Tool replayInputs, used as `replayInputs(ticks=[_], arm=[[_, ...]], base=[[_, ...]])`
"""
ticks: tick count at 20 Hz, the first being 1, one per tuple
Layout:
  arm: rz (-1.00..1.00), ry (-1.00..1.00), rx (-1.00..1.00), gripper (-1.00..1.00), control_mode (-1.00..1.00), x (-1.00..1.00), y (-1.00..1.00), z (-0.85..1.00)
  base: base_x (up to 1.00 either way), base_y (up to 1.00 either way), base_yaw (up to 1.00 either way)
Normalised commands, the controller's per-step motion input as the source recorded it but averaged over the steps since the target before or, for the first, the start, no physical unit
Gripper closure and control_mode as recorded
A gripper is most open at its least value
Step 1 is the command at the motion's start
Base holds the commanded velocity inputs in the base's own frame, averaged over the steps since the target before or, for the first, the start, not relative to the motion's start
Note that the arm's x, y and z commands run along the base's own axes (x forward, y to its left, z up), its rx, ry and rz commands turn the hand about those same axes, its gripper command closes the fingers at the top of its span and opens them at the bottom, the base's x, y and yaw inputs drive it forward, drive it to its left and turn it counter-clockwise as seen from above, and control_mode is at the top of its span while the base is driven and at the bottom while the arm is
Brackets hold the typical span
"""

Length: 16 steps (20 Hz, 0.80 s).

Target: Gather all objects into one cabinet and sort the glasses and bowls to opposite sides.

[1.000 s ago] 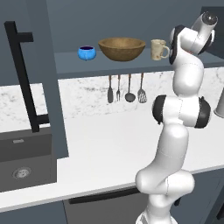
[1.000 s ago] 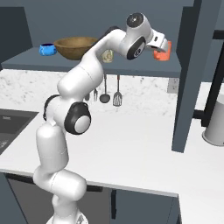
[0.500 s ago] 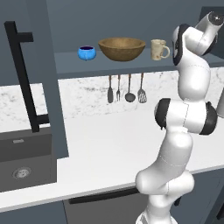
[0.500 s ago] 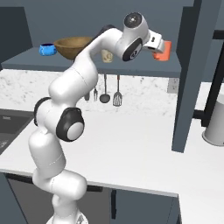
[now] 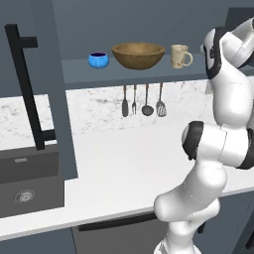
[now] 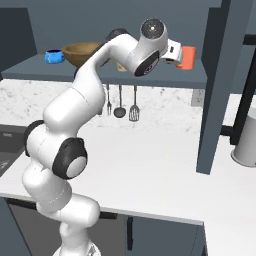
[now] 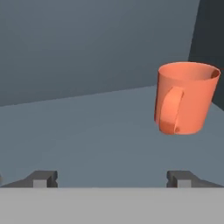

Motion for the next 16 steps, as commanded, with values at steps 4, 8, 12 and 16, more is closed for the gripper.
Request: replayInputs(ticks=[4,8,12,16], arm=[[0.2,0.0,0.0,-1.0,-1.0,-0.28,0.47,0.0],[0.18,0.0,-0.01,-1.0,-1.0,-0.29,0.5,0.0],[0.17,0.0,0.0,-1.0,-1.0,-0.25,0.41,0.0],[0.12,0.0,0.0,-1.0,-1.0,-0.12,0.29,0.01]], base=[[0.0,0.0,0.0],[0.0,0.0,0.0],[0.0,0.0,0.0],[0.0,0.0,0.0]])
